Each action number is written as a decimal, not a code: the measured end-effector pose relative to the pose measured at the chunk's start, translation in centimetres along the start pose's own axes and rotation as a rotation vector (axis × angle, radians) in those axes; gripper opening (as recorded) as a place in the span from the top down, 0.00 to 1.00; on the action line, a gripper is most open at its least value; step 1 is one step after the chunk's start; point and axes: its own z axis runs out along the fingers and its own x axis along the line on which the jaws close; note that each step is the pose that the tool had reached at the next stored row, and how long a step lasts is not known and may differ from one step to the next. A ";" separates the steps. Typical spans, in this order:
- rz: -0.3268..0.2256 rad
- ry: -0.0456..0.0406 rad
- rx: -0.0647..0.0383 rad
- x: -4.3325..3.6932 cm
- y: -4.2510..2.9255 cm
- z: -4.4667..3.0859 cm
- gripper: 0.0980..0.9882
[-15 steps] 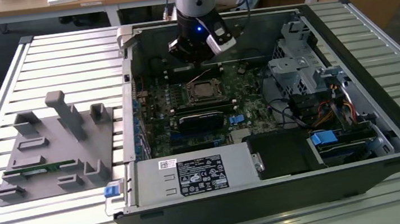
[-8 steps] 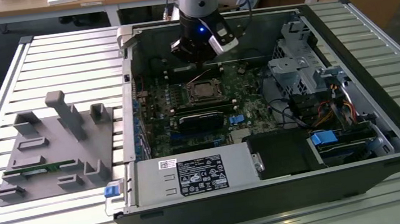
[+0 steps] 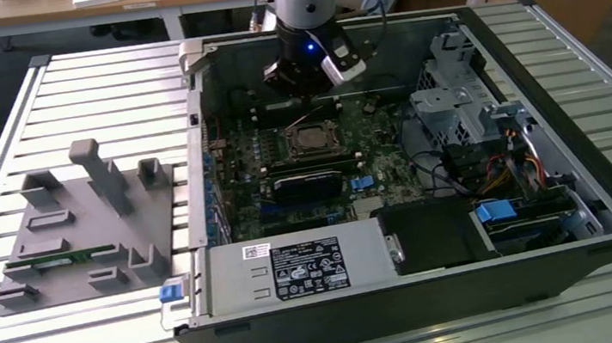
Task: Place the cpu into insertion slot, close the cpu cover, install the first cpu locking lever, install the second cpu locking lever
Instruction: 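Install the first cpu locking lever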
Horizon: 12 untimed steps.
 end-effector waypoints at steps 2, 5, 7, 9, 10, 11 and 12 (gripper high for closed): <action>0.000 0.0000 0.000 -0.07 0.03 0.09 0.98; 0.000 0.0001 0.000 -0.23 0.07 0.20 0.98; 0.000 -0.0001 0.000 -0.37 0.09 0.30 0.98; 0.000 -0.0001 0.000 -0.49 0.10 0.38 0.98; 0.000 0.0000 0.000 -0.56 0.10 0.42 0.98; 0.000 0.0000 0.000 -0.64 0.10 0.47 0.98; 0.000 0.0000 0.000 -0.71 0.10 0.51 0.98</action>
